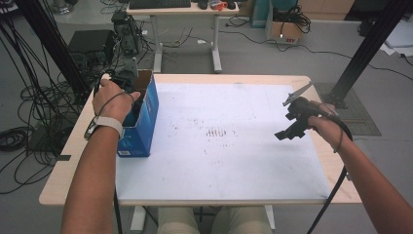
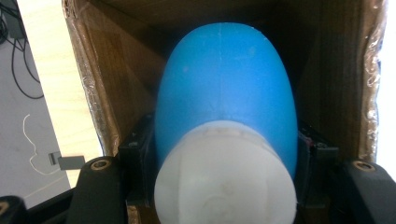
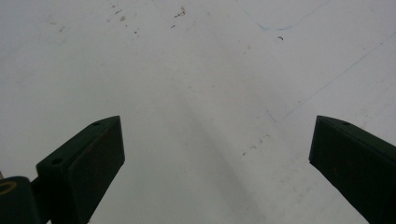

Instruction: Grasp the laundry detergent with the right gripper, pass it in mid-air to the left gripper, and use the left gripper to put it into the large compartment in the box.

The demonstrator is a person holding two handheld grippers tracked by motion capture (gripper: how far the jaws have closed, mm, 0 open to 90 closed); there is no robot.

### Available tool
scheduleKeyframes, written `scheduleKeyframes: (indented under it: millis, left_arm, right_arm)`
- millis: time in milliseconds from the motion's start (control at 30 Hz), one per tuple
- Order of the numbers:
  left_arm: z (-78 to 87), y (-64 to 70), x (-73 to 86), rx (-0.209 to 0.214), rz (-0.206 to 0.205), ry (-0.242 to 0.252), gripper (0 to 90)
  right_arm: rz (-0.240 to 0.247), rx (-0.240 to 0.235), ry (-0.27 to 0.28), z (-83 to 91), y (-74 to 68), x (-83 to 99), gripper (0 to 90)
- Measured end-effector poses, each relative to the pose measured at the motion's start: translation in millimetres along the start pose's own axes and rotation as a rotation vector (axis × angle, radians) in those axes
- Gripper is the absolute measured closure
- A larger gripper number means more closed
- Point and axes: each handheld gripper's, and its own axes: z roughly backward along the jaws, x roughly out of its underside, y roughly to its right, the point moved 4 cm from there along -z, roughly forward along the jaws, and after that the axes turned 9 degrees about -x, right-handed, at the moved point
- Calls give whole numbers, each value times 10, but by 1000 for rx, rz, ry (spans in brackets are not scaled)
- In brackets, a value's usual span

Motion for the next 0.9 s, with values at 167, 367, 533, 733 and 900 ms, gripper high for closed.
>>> scheduleKeyframes:
  millis: [167,367,533,733,900]
  left_arm:
    - [-1,0,1,-5,0,0,374]
    - [0,-9,7,2,2,1,373]
    - [-3,-11,9,2,3,3,373]
    - [-5,-24,14,7,4,4,372]
    - [-3,-30,19,11,4,3,372]
  right_arm:
    - [13,1,0,-10,8,-4,32]
    - [3,2,-6,-11,-2,-2,32]
    - [7,3,-8,-10,5,2,32]
    - [3,1,-7,-16,-1,0,32]
    - [22,5,-14,-8,12,0,32]
